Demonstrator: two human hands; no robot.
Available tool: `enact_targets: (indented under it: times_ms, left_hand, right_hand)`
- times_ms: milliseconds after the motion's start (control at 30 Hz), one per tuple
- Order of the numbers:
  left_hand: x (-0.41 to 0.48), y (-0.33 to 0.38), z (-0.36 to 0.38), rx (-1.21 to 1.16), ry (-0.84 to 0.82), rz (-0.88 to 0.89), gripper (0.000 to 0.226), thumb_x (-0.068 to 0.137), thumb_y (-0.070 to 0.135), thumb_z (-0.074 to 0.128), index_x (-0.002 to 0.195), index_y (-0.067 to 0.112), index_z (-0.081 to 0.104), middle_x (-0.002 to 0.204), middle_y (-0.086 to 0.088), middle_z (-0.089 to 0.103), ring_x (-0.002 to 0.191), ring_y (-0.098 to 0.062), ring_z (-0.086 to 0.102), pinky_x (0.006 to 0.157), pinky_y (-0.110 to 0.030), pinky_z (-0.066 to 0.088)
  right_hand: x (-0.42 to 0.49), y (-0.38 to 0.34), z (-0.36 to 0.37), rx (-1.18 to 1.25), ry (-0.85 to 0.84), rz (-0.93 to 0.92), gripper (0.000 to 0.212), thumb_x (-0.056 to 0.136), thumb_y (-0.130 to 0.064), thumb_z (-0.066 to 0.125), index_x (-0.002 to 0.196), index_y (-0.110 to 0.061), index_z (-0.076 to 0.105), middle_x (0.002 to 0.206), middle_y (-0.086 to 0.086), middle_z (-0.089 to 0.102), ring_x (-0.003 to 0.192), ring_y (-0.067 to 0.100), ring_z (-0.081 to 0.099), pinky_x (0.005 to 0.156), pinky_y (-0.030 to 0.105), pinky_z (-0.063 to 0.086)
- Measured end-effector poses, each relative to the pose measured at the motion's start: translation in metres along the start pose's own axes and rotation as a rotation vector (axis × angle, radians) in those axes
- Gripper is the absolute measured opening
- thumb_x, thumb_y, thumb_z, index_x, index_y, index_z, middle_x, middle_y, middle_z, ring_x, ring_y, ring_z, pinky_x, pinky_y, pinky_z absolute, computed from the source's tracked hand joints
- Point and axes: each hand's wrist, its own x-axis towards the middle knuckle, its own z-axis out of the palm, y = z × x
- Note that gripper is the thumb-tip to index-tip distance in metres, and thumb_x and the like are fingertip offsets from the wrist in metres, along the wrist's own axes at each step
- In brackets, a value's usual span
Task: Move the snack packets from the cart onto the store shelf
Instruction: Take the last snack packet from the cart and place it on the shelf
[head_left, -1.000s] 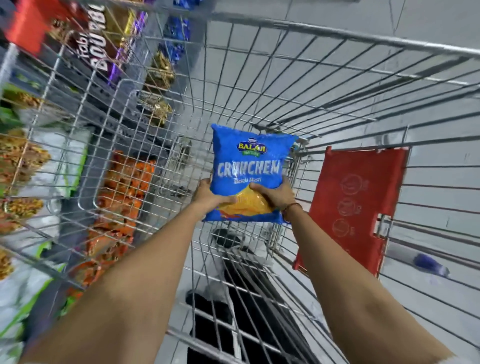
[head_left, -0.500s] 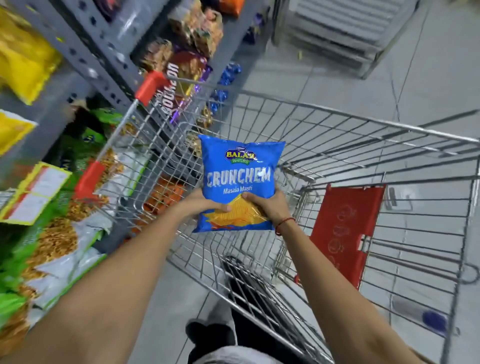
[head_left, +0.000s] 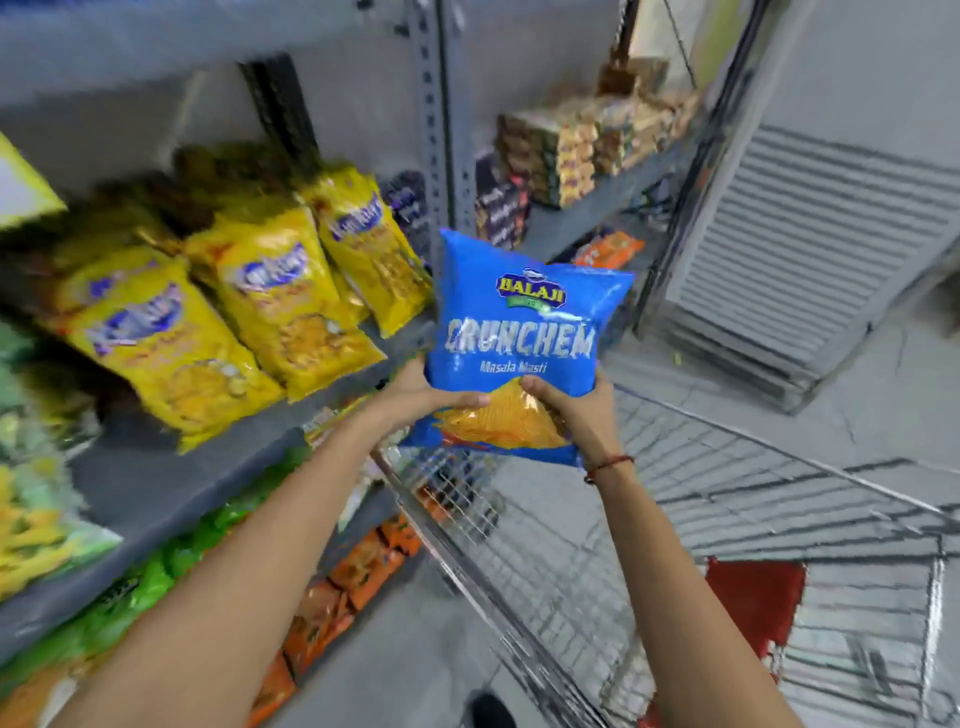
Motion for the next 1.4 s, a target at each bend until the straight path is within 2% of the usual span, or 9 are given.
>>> enact_targets:
  times_ms: [133, 300, 433, 567, 733, 833, 933, 1100, 1400]
  left_hand:
    - [-0.040, 0.054, -0.038, 0.003, 0.075, 0.198, 0.057, 0.059, 0.014, 0.085, 0.105, 0.027, 0.055, 0.102, 0.016, 0.063, 0.081, 0.015, 0.059, 0.065, -0.007, 0.047]
    - [-0.118, 0.113, -0.104, 0.006, 0.286, 0.368, 0.050, 0.056, 0.019, 0.088, 0.093, 0.032, 0.057, 0.095, 0.024, 0.063, 0.082, 0.011, 0.060, 0.063, -0.006, 0.049]
    - [-0.178, 0.142, -0.145, -0.004, 0.432, 0.461, 0.081, 0.040, 0.039, 0.089, 0.112, 0.029, 0.053, 0.113, 0.012, 0.064, 0.100, -0.003, 0.061, 0.085, -0.027, 0.052]
    - [-0.239, 0.161, -0.189, 0.015, 0.588, 0.551, 0.086, 0.037, 0.044, 0.086, 0.116, 0.025, 0.055, 0.116, 0.009, 0.065, 0.105, -0.006, 0.061, 0.093, -0.036, 0.051]
    - [-0.305, 0.167, -0.242, 0.028, 0.795, 0.581, 0.094, 0.037, 0.046, 0.085, 0.122, 0.023, 0.052, 0.120, 0.008, 0.063, 0.109, -0.007, 0.059, 0.092, -0.032, 0.050]
    - [-0.330, 0.165, -0.269, -0.004, 0.849, 0.600, 0.081, 0.044, 0.034, 0.091, 0.116, 0.025, 0.055, 0.116, 0.009, 0.065, 0.103, -0.006, 0.063, 0.088, -0.030, 0.053]
    - [-0.349, 0.163, -0.298, -0.015, 0.928, 0.612, 0.059, 0.049, 0.030, 0.085, 0.100, 0.035, 0.055, 0.104, 0.016, 0.065, 0.087, 0.005, 0.065, 0.065, -0.013, 0.054]
    - [-0.364, 0.165, -0.344, -0.012, 1.029, 0.584, 0.059, 0.055, 0.030, 0.085, 0.104, 0.036, 0.053, 0.107, 0.014, 0.062, 0.095, -0.001, 0.060, 0.062, -0.015, 0.052]
    - [-0.347, 0.152, -0.388, -0.032, 1.117, 0.494, 0.059, 0.065, 0.017, 0.082, 0.113, 0.025, 0.050, 0.108, 0.003, 0.061, 0.091, -0.009, 0.059, 0.067, -0.021, 0.048]
  right_hand:
    - [-0.014, -0.066, 0.034, 0.039, -0.066, -0.160, 0.043, 0.067, -0.002, 0.082, 0.101, -0.021, 0.064, 0.089, -0.011, 0.076, 0.076, 0.000, 0.072, 0.061, 0.015, 0.056]
    - [-0.043, -0.151, 0.102, 0.062, -0.212, -0.338, 0.049, 0.067, -0.004, 0.082, 0.111, -0.011, 0.062, 0.098, -0.004, 0.072, 0.078, 0.001, 0.071, 0.066, 0.017, 0.057]
    - [-0.067, -0.195, 0.154, 0.116, -0.321, -0.439, 0.055, 0.058, -0.016, 0.086, 0.108, -0.013, 0.065, 0.096, -0.006, 0.073, 0.078, 0.000, 0.071, 0.063, 0.015, 0.055]
    - [-0.095, -0.232, 0.213, 0.170, -0.459, -0.507, 0.055, 0.046, -0.031, 0.086, 0.097, -0.024, 0.067, 0.086, -0.014, 0.077, 0.081, 0.003, 0.072, 0.061, 0.015, 0.055]
    - [-0.128, -0.265, 0.291, 0.200, -0.644, -0.566, 0.051, 0.045, -0.031, 0.087, 0.092, -0.027, 0.067, 0.083, -0.020, 0.076, 0.078, -0.001, 0.072, 0.060, 0.013, 0.054]
    - [-0.142, -0.278, 0.333, 0.186, -0.728, -0.591, 0.043, 0.055, -0.019, 0.088, 0.090, -0.028, 0.065, 0.078, -0.021, 0.076, 0.074, -0.004, 0.071, 0.058, 0.011, 0.053]
    - [-0.149, -0.288, 0.376, 0.155, -0.810, -0.610, 0.044, 0.061, -0.016, 0.088, 0.098, -0.023, 0.064, 0.085, -0.014, 0.075, 0.077, -0.001, 0.071, 0.061, 0.014, 0.055]
    - [-0.153, -0.298, 0.436, 0.124, -0.881, -0.616, 0.057, 0.064, -0.015, 0.087, 0.114, -0.012, 0.061, 0.098, -0.007, 0.071, 0.078, -0.004, 0.070, 0.061, 0.012, 0.054]
    - [-0.134, -0.281, 0.498, 0.043, -0.895, -0.587, 0.058, 0.062, -0.023, 0.088, 0.114, -0.017, 0.063, 0.113, 0.003, 0.071, 0.105, 0.018, 0.067, 0.094, 0.041, 0.055]
